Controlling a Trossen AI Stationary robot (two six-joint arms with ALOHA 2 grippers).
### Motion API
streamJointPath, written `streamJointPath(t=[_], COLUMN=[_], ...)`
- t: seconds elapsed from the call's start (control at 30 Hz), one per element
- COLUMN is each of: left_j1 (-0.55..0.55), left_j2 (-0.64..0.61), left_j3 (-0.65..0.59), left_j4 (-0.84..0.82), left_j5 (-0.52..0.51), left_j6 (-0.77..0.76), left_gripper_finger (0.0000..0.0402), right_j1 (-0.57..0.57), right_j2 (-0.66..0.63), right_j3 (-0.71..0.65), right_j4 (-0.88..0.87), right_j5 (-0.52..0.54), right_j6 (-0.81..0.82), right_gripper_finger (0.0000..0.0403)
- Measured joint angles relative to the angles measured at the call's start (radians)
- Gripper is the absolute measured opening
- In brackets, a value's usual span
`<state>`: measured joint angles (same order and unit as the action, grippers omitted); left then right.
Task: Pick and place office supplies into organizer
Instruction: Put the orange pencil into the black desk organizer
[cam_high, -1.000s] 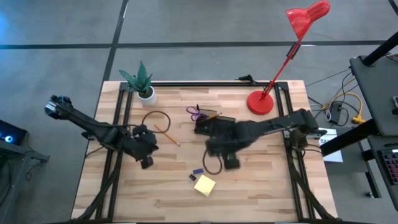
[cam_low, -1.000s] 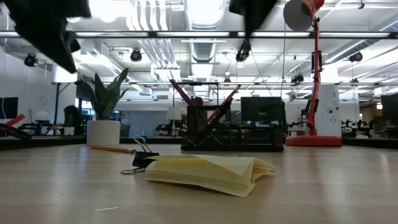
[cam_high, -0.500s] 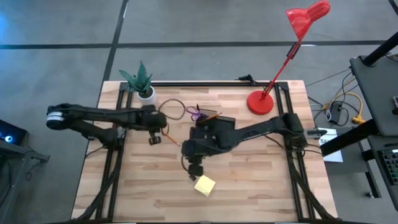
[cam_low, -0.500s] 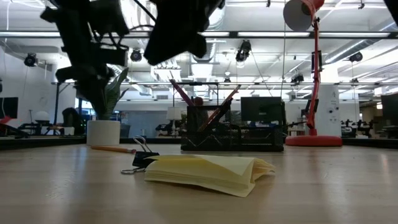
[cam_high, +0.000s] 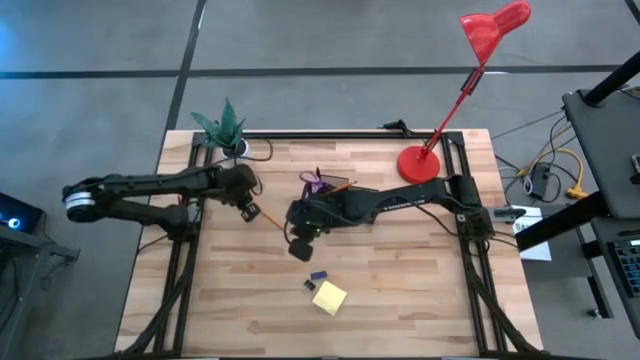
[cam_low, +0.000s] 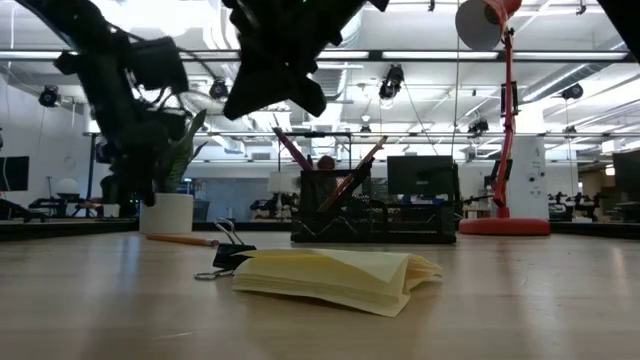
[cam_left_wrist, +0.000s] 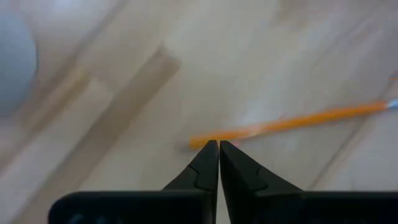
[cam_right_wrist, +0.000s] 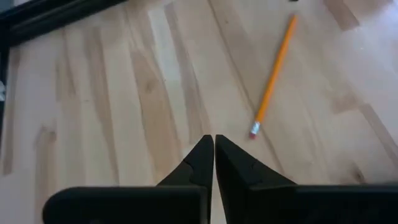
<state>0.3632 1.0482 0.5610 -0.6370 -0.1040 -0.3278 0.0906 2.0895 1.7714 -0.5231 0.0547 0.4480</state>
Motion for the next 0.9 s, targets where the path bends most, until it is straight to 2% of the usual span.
streamJointPath(t=[0.23, 0.47, 0.63, 0.9], left_j1=[0.006, 0.037, 0.050, 0.067], left_j2=[0.023, 0.078, 0.125, 0.154], left_j3=[-0.079, -0.089, -0.098, -0.103], left_j4=[0.071, 0.135, 0.174, 0.184], left_j5=[-0.014, -0.060, -0.053, 0.033], left_j6=[-0.111, -0.112, -0.114, -0.175], left_gripper_finger=[0.0000, 0.0000, 0.0000, 0.0000], right_j1=[0.003, 0.005, 0.007, 0.008], right_j2=[0.000, 0.000, 0.000, 0.000], right_j3=[-0.002, -0.003, -0.003, -0.003], right_j4=[0.019, 0.019, 0.022, 0.019], right_j5=[-0.002, -0.002, -0.002, -0.002], right_j6=[-0.002, -0.002, -0.002, -0.002], right_gripper_finger=[0.0009, 0.0008, 0.0008, 0.0008])
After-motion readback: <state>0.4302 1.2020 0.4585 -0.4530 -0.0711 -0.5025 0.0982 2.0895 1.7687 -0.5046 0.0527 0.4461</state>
